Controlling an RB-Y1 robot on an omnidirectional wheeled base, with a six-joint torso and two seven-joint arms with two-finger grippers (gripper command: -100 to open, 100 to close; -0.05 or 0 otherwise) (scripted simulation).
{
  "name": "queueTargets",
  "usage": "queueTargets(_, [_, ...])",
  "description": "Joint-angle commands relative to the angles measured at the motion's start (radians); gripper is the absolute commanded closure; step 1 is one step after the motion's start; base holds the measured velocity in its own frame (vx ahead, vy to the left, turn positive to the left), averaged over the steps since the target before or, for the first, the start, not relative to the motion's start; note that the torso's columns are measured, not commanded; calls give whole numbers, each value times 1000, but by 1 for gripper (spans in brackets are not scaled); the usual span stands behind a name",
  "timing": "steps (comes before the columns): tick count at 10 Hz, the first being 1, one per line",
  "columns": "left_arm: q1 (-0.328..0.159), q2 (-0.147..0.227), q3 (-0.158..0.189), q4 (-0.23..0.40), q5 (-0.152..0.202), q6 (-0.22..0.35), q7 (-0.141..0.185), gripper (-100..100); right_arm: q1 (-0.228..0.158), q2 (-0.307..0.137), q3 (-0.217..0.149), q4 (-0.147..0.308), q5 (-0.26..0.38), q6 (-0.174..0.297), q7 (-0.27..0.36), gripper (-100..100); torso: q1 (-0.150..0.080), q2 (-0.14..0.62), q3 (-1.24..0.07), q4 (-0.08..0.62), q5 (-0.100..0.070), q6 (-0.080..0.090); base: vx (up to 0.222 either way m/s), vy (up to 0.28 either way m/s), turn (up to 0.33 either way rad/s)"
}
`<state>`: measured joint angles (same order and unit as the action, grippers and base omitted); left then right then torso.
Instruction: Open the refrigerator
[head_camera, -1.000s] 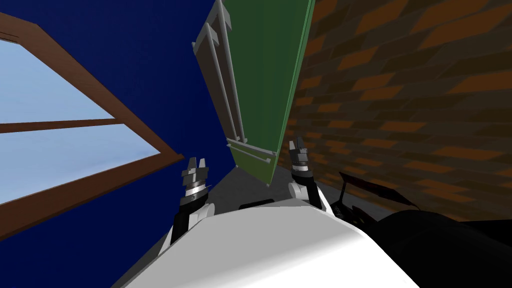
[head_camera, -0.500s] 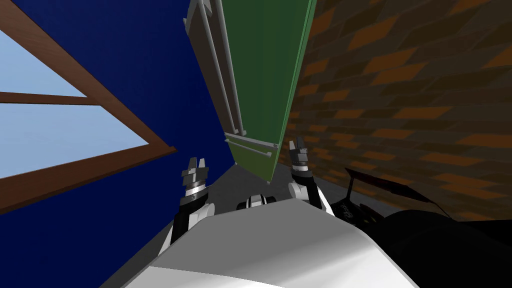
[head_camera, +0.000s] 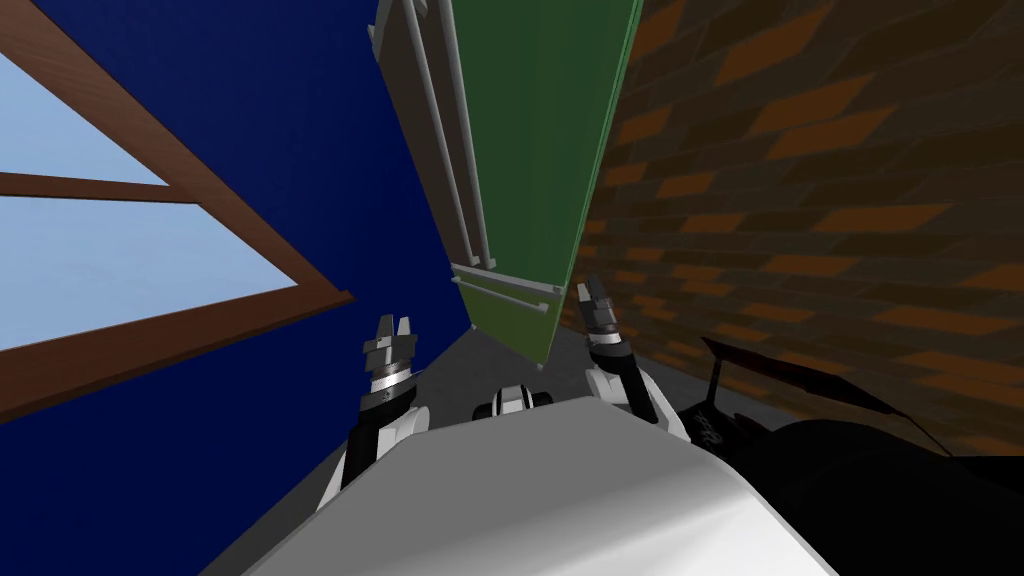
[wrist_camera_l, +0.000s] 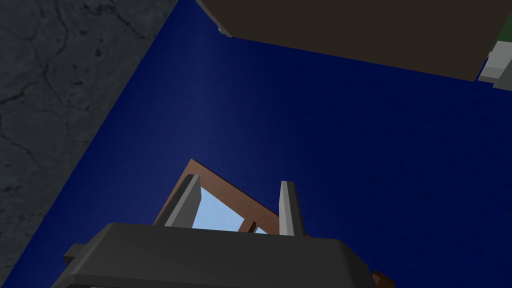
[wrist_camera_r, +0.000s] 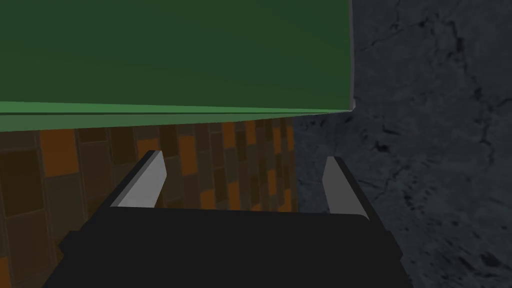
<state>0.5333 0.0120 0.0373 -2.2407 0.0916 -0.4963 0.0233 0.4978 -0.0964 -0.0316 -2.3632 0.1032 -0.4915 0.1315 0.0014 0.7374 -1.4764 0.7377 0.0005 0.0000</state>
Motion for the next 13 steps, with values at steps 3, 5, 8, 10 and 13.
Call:
queueTargets(3, [0,0,0,0,0,0,0,0,54,-54,-55,-28,99,38,24,-100,-1,-1,-1,0,0,0,108,80,41])
queueTargets(5, [0,0,0,0,0,0,0,0,85,-69,-86,-39,155,58,36,-100,-1,2,1,0,0,0,95,99,59])
queueTargets(8, [0,0,0,0,0,0,0,0,137,-87,-137,-50,248,92,58,-100,-2,0,0,0,-1,0,128,105,57])
queueTargets(10, [0,0,0,0,0,0,0,0,175,-97,-175,-54,305,117,74,-100,0,-1,-1,0,0,0,147,135,57])
queueTargets(13, [0,0,0,0,0,0,0,0,215,-106,-215,-55,382,143,90,-100,-4,4,2,1,-1,0,93,88,44])
